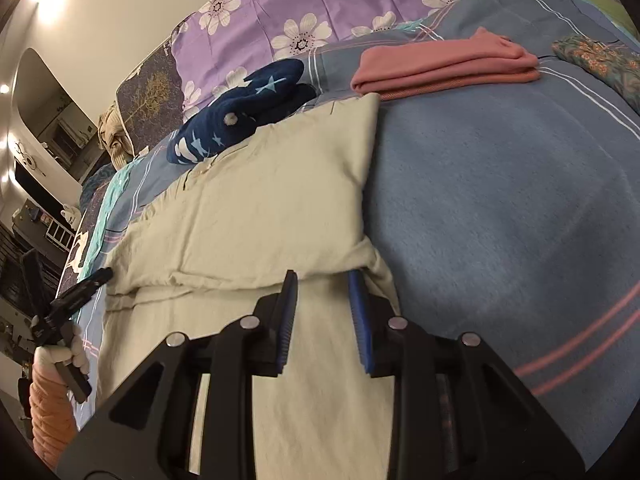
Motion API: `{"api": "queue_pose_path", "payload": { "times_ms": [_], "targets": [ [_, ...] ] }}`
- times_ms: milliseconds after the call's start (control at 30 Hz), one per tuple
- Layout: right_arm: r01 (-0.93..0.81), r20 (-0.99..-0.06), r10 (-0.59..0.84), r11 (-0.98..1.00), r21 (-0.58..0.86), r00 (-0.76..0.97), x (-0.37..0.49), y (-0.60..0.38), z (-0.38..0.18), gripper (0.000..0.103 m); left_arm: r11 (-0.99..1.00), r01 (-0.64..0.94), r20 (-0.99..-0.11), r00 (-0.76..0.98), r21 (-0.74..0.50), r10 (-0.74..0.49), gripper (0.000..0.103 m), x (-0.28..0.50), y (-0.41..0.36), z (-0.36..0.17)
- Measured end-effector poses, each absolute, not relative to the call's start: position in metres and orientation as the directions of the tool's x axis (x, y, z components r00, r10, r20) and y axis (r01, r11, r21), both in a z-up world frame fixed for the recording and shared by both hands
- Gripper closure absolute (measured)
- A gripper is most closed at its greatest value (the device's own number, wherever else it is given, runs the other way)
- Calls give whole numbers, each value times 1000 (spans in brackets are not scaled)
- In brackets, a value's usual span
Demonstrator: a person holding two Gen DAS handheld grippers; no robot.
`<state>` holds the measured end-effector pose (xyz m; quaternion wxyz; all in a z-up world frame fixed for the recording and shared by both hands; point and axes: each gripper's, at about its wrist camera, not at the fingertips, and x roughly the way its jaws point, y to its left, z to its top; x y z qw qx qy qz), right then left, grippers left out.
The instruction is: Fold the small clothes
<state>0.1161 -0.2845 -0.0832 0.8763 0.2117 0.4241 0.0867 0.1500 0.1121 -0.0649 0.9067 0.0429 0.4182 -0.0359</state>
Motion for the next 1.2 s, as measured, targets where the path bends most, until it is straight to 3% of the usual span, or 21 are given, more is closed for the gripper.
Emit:
{"api": "queue_pose_path", "payload": {
  "times_ms": [133, 300, 433, 600, 633, 667, 700, 767, 833, 933, 1033, 1133, 1200],
  "targets": [
    [-71, -683, 342, 917, 392, 646, 116, -265, -60, 75, 989, 108, -774, 633, 105, 13, 52, 153, 102, -78],
    [-165, -683, 378, 919, 357, 626, 144, -238, -54, 75, 996, 89, -748, 660, -15, -70, 50, 150, 118, -59],
    [-79, -783, 329, 937, 340, 528, 158, -240, -92, 77, 995, 28, -726, 682, -101, -93, 50, 155, 143, -49],
    [-131, -737, 341, 935, 330, 583, 132, -244, -103, 79, 977, 13, -786, 592, -215, -181, 50, 191, 152, -66],
    [-130, -737, 341, 935, 329, 584, 129, -245, -104, 79, 973, 4, -794, 577, -232, -192, 53, 198, 151, -71],
    [-131, -735, 339, 936, 327, 587, 126, -245, -105, 79, 971, 4, -787, 585, -241, -198, 77, 202, 148, -71],
    [-131, -733, 338, 936, 327, 591, 125, -245, -105, 79, 968, 25, -769, 602, -252, -216, 89, 203, 143, -69],
    [-129, -732, 340, 935, 330, 590, 126, -245, -106, 79, 955, 120, -691, 667, -272, -280, 89, 194, 126, -52],
    [-130, -730, 345, 933, 336, 590, 125, -246, -107, 79, 953, 221, -640, 706, -208, -303, 89, 179, 105, -38],
    [-129, -724, 358, 927, 353, 589, 124, -248, -106, 79, 962, 272, -658, 723, -12, -213, 87, 166, 80, -35],
    [-129, -720, 363, 924, 360, 591, 124, -249, -107, 79, 971, 140, -710, 703, 194, 41, 85, 177, 87, -54],
    [-132, -718, 366, 923, 361, 592, 123, -250, -106, 77, 938, -22, -703, 657, 345, 274, 81, 190, 115, -73],
    [-135, -715, 371, 921, 365, 592, 123, -250, -106, 75, 943, -67, -707, 645, 326, 291, 81, 188, 130, -75]
  ]
}}
